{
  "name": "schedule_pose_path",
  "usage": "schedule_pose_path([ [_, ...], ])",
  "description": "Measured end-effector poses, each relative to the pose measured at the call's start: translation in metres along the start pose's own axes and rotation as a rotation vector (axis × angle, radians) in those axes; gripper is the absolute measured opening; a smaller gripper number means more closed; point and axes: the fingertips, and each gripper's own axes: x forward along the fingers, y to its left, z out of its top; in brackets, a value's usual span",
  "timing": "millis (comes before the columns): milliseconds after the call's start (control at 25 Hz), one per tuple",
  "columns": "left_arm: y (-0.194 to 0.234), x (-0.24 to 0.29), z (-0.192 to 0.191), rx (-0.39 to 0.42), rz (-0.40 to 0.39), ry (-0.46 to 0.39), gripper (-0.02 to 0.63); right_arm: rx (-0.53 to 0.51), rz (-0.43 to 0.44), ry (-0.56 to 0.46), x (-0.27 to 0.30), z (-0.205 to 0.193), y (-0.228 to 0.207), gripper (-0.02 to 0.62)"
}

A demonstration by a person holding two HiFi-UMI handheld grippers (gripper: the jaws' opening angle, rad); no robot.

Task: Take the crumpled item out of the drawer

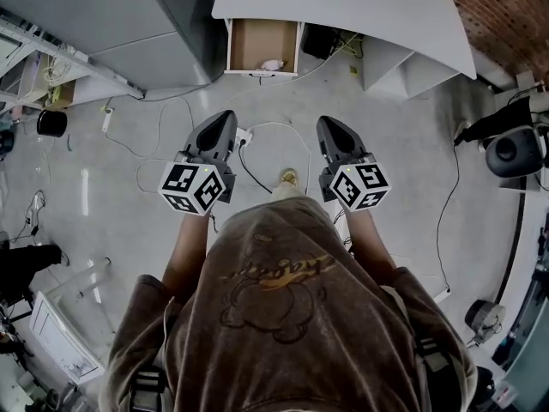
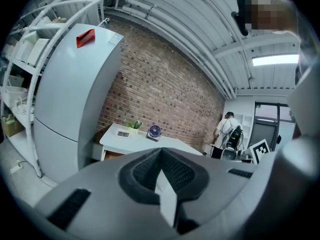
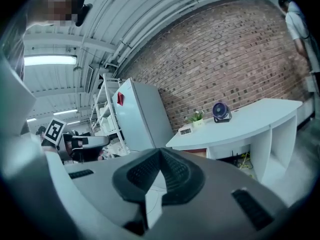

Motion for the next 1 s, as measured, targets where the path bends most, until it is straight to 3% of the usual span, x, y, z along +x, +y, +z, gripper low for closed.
schedule_pose_path([
  [320, 0.001, 0.066, 0.009, -0.005, 0.029, -0.015, 0.008, -0.019, 0.04, 0.024, 0.034, 0.025, -0.059, -0.005],
  [560, 0.005, 0.089, 0.014, -0.006, 0.027, -0.017, 0.008, -0.035, 0.053, 0.031, 0.052, 0.034, -0.074, -0.003],
  [1000, 0.035, 0.146, 0.018, -0.022, -0.021, 0.03, 0.008, -0.005, -0.009, 0.05, 0.091, 0.037, -0.105, -0.005],
])
